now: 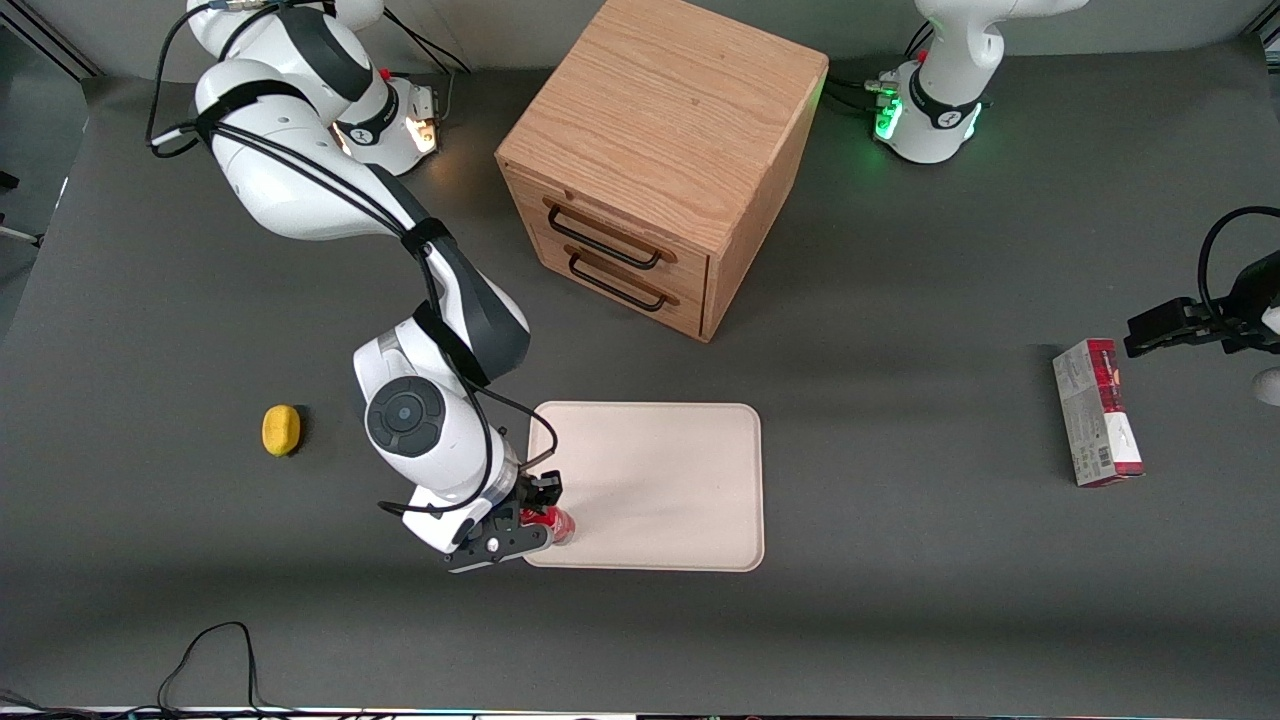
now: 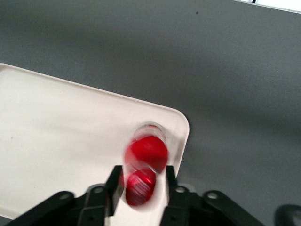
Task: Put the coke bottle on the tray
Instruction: 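Lower the bottle onto the tray's edge and stand it upright, then open the right gripper and withdraw it from the bottle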
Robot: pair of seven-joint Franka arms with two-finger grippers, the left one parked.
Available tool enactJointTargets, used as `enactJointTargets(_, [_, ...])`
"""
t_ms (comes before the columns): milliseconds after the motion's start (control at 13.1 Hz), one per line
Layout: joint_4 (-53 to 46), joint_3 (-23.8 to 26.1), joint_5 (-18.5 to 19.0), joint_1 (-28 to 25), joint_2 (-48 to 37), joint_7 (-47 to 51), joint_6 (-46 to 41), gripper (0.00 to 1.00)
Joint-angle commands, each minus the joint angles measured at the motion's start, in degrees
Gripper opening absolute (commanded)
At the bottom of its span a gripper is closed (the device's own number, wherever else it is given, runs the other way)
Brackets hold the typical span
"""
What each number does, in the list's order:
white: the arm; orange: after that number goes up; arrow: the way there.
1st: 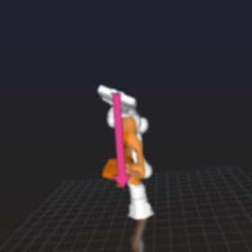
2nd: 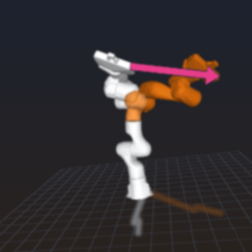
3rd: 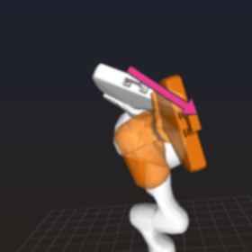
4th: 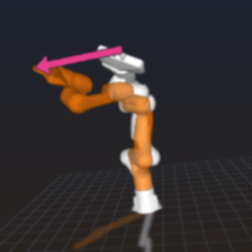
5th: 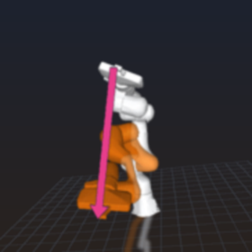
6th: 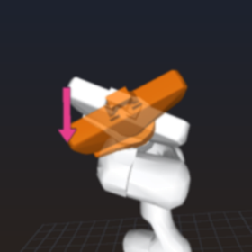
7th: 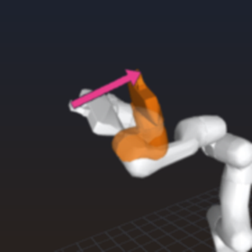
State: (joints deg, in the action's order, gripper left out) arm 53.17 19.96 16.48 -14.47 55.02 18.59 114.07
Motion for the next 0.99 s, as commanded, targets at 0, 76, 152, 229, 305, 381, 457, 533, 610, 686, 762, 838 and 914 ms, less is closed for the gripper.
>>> enactJointTargets(0, [-0.7, 0.7, 1.54, -0.04, 0.17, 1.09, 1.5, 1.0])
enactJointTargets(76, [-0.78, 0.7, 1.46, -0.12, -0.09, 1.79, 1.51, 1.0])
enactJointTargets(152, [-0.78, 0.78, 1.28, -0.04, -0.61, 2.5, 1.51, 1.0])
enactJointTargets(229, [-0.78, 0.78, 1.1, 0.05, -1.49, 3.03, 1.25, 1.0])
enactJointTargets(305, [-0.78, 0.96, 0.58, 0.05, -3.24, 3.38, 0.81, 1.0])
enactJointTargets(381, [-0.26, 0.96, -1.08, 0.14, -4.91, 4.17, -0.15, 1.0])
enactJointTargets(457, [1.92, 0.79, -3.1, 0.31, -7.88, 5.83, -2.6, 1.0])
enactJointTargets(533, [6.03, 0.44, -4.25, 0.92, -12.09, 6.89, -3.93, 1.0])
enactJointTargets(610, [11.03, 0.26, -4.43, 2.41, -16.74, 6.81, -4.03, 1.0])
enactJointTargets(686, [17.96, -0.18, -6.0, 4.17, -22.44, 5.77, -3.94, 1.0])
enactJointTargets(762, [23.68, -2.18, -9.41, 5.14, -27.81, 4.89, -3.94, 1.0])
enactJointTargets(838, [28.35, -5.86, -13.45, 4.98, -33.0, 2.62, -4.03, 1.0])
enactJointTargets(914, [32.75, -8.77, -17.23, 4.89, -37.83, -0.28, -4.29, 1.0])
